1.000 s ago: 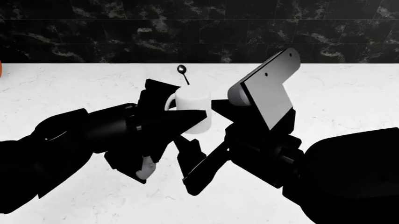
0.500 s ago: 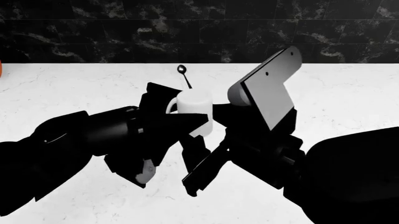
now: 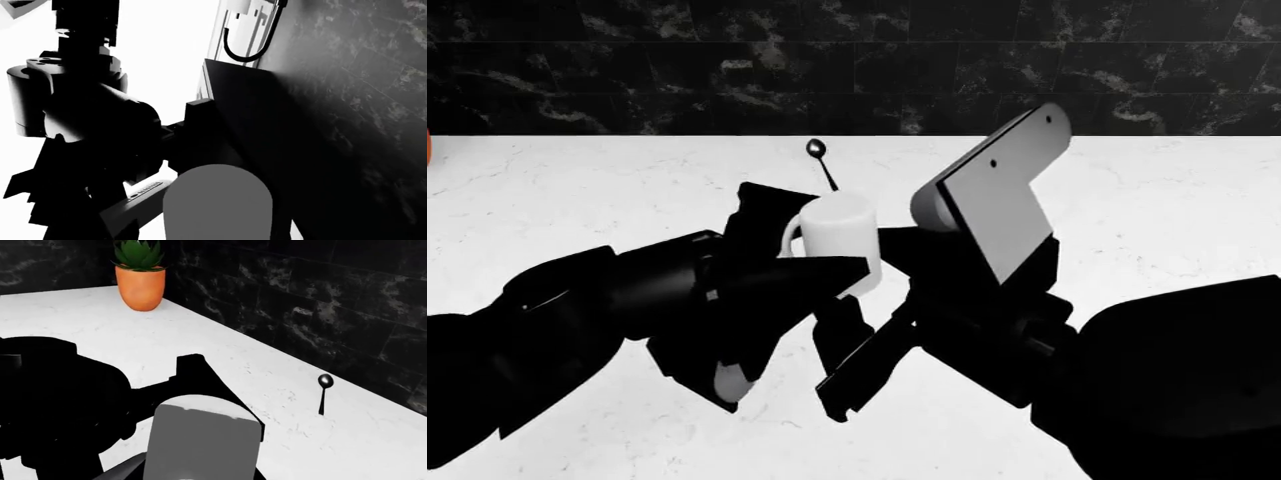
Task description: A wet mug is on the counter and needs to be dried. Pick it up and place it upside down in the open cabinet.
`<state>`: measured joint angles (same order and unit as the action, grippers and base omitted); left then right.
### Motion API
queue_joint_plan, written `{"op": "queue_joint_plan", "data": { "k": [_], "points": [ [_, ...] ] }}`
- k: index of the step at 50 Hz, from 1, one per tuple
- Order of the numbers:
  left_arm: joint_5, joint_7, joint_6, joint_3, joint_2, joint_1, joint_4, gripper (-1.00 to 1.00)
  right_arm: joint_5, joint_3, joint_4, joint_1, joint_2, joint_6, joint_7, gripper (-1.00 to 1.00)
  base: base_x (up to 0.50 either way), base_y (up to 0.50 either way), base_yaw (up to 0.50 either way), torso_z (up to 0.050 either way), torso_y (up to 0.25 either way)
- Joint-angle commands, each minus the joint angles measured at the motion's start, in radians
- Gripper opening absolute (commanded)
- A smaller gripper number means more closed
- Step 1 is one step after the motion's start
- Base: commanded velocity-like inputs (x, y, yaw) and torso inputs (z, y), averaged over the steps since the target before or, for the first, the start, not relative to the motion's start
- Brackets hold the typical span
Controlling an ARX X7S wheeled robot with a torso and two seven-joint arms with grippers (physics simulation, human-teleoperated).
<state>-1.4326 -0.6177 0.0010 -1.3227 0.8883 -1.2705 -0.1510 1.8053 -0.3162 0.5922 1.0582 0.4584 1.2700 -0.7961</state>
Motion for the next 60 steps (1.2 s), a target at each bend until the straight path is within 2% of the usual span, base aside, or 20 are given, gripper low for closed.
{"op": "queue_joint_plan", "data": {
  "k": [1, 11, 23, 27, 35, 45, 54, 60],
  "points": [
    [0.064, 0.001, -0.011, 0.021, 0.000, 0.011, -0.004, 1.00, -0.021, -0.005, 0.005, -0.002, 0.006, -0.002, 0.007, -1.00, 0.00, 0.00, 0.00, 0.000, 0.000],
    [0.277, 0.022, -0.065, 0.118, -0.025, 0.003, -0.018, 1.00, -0.034, -0.004, 0.019, -0.018, 0.018, -0.008, 0.018, -1.00, 0.00, 0.00, 0.00, 0.000, 0.000],
    [0.393, 0.040, -0.098, 0.191, -0.027, -0.029, -0.018, 1.00, -0.047, 0.005, 0.039, -0.038, 0.036, -0.020, 0.026, -1.00, 0.00, 0.00, 0.00, 0.000, 0.000],
    [0.479, 0.061, -0.136, 0.233, -0.024, -0.017, -0.019, 1.00, -0.046, 0.011, 0.054, -0.022, 0.047, -0.022, 0.017, -1.00, 0.00, 0.00, 0.00, 0.000, 0.000],
    [0.768, 0.199, -0.221, 0.290, 0.016, 0.102, -0.134, 1.00, -0.099, 0.004, 0.098, 0.066, 0.073, 0.011, -0.024, -1.00, 0.00, 0.00, 0.00, 0.000, 0.000],
    [0.947, 0.260, -0.313, 0.316, 0.089, 0.246, -0.317, 1.00, -0.204, -0.002, 0.183, 0.236, 0.110, 0.074, -0.074, -1.00, 0.00, 0.00, 0.00, 0.000, 0.000],
    [1.051, 0.189, -0.395, 0.329, 0.153, 0.410, -0.475, 1.00, -0.287, -0.015, 0.261, 0.394, 0.113, 0.114, -0.091, -1.00, 0.00, 0.00, 0.00, 0.002, 0.000],
    [1.372, 0.097, -0.406, 0.434, 0.173, 0.531, -0.580, 1.00, -0.305, -0.029, 0.272, 0.464, 0.108, 0.129, -0.106, -1.00, 0.00, 0.00, 0.00, 0.000, 0.000]
  ]
}}
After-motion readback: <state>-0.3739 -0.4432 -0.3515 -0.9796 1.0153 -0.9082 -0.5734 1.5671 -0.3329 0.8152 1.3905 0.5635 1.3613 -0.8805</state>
